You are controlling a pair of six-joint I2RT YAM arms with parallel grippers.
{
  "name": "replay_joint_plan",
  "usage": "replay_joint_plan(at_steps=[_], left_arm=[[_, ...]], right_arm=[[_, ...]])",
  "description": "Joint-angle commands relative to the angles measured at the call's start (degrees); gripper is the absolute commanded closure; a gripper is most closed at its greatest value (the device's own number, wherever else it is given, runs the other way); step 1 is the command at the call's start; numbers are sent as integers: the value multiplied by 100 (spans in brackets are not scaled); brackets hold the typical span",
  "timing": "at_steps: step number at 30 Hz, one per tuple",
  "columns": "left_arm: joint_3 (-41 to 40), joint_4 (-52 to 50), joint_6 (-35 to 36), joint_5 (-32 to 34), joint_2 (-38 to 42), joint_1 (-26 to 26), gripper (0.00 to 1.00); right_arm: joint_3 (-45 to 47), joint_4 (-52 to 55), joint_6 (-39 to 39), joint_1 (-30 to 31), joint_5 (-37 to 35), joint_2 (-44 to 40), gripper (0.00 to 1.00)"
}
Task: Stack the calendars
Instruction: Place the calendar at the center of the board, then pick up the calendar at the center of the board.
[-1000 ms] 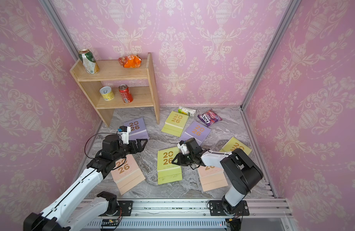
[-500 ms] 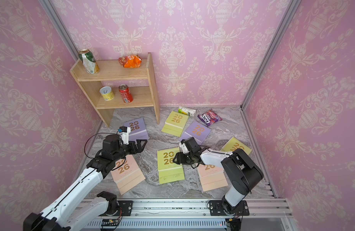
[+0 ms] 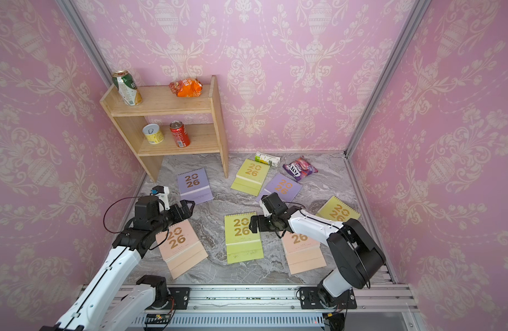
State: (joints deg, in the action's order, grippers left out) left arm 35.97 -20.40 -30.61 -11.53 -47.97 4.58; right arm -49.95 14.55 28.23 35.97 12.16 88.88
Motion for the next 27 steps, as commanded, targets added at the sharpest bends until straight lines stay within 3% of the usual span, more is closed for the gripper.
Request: replay_joint_plan(at_steps=[1, 10, 15, 22, 27], left_arm=[[-103, -593, -519, 322, 52, -223, 1], [-688, -1388, -1249, 544, 475, -839, 1], [-662, -2262, -1421, 1052, 467, -889, 1], [-933, -2297, -1717, 1187, 385, -889, 1], [-985, -2451, -1865, 1631, 337, -889, 1]], right_arm=[[-497, 312, -304, 313, -252, 48, 0], [-1274, 135, -181, 880, -87, 806, 0], [-1552, 198, -178, 1064, -19, 1109, 0], [-1649, 202, -116, 1149, 32, 1246, 0], [-1675, 233, -72, 1197, 10, 1290, 1]])
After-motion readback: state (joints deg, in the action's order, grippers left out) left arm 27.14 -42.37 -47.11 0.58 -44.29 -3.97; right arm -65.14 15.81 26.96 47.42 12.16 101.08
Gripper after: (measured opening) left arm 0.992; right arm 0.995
